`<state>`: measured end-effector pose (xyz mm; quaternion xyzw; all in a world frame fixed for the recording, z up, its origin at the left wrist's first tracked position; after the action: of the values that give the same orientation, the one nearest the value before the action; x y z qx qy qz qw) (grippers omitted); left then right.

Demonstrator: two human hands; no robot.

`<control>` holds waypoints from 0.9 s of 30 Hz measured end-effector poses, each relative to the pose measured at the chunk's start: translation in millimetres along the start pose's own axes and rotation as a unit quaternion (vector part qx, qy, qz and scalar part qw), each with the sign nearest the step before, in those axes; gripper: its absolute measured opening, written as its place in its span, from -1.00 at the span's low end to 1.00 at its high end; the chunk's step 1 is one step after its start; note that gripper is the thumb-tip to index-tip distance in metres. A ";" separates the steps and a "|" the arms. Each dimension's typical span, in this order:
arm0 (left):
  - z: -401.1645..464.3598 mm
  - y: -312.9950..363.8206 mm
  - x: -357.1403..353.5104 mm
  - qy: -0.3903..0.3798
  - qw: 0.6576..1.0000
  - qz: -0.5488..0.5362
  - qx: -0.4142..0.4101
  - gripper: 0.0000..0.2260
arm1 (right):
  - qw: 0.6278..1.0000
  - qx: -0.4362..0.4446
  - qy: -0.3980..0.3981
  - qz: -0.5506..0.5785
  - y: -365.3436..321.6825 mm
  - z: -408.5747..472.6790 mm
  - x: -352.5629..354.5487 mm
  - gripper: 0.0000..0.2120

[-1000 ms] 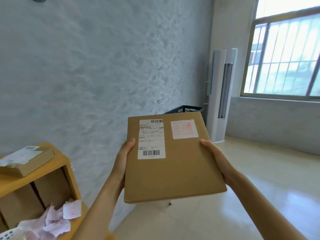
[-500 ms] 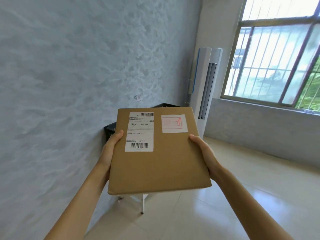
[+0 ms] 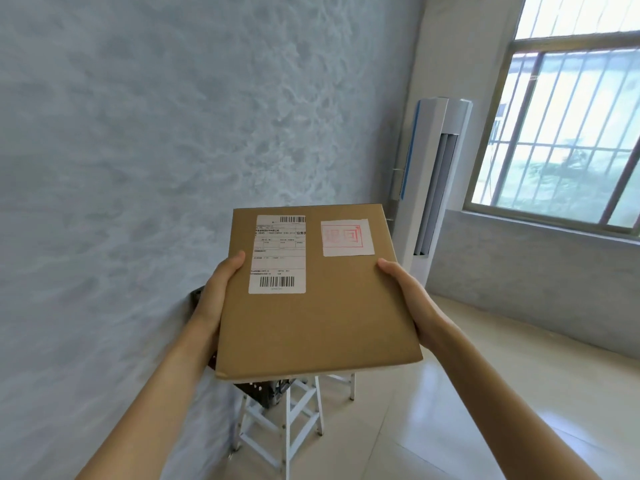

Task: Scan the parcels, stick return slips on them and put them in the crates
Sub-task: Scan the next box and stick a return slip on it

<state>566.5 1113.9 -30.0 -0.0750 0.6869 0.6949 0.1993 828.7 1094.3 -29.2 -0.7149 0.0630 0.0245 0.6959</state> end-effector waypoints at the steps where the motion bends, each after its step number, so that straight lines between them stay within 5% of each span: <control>1: 14.3 -5.4 0.8 0.008 1.000 -0.001 0.002 -0.63 | 1.000 -0.006 -0.004 0.001 3.9 16.5 3.7 -0.53; 14: 214.2 -66.4 40.7 0.179 0.983 0.048 -0.001 -0.65 | 0.988 -0.060 -0.139 -0.035 49.4 289.8 16.5 -0.61; 27: 278.9 -106.6 164.3 0.458 0.886 0.075 0.000 -0.73 | 0.936 -0.165 -0.298 -0.090 131.0 463.8 -82.2 -0.62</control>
<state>504.9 1414.6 -178.0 -0.3331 0.7052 0.5962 -0.1905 755.4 1558.7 -163.0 -0.7822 -0.2170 0.1842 0.5542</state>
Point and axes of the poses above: each hand's wrist, its own z-axis towards the middle knuckle, its own x-axis out of the back of the hand, y = z × x, the point moved 10 cm from there along z, towards the middle knuckle, and after that the axes turned 3 degrees about z, right-handed, at the moved point
